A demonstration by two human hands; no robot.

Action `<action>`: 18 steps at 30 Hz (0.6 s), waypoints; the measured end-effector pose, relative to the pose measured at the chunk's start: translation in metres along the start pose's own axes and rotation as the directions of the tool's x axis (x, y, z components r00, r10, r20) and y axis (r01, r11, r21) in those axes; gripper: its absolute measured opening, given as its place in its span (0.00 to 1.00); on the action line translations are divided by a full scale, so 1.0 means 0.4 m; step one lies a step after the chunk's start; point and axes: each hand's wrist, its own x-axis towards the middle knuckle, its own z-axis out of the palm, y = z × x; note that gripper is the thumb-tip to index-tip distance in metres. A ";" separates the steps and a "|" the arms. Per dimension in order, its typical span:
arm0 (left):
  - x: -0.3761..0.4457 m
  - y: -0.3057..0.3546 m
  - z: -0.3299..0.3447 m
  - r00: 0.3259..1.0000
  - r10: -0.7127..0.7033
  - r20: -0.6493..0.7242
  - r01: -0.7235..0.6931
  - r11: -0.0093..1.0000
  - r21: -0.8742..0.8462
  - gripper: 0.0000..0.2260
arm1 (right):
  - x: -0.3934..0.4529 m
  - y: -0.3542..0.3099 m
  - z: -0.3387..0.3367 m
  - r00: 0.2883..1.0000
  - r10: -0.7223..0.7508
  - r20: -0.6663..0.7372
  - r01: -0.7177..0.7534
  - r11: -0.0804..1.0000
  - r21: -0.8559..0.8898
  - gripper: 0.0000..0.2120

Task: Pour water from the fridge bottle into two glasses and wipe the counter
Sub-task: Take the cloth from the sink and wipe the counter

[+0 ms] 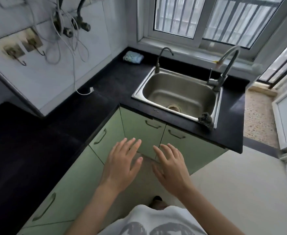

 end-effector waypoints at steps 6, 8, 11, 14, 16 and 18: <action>0.039 -0.071 0.000 0.999 -0.003 0.047 0.003 1.000 0.001 0.25 | 0.060 -0.003 0.018 0.996 0.076 -0.049 -0.077 0.997 -0.004 0.23; 0.048 -0.100 0.003 0.996 0.012 0.085 -0.012 1.000 0.001 0.25 | 0.065 -0.014 0.037 0.990 0.130 -0.047 -0.131 0.991 0.002 0.23; 0.071 -0.131 0.005 0.993 0.031 0.117 -0.030 1.000 -0.003 0.25 | 0.068 -0.029 0.064 0.982 0.186 -0.015 -0.186 0.982 0.020 0.24; 0.108 -0.148 0.010 0.989 0.043 0.143 -0.041 0.999 -0.015 0.25 | 0.097 -0.030 0.072 0.972 0.233 0.012 -0.233 0.972 0.036 0.24; 0.144 -0.158 0.018 0.987 0.053 0.152 -0.050 0.999 -0.021 0.24 | 0.129 -0.018 0.076 0.969 0.246 0.034 -0.247 0.968 0.036 0.24; 0.188 -0.168 0.030 0.985 0.057 0.164 -0.055 0.998 -0.017 0.24 | 0.176 0.008 0.083 0.967 0.250 0.048 -0.251 0.967 0.035 0.24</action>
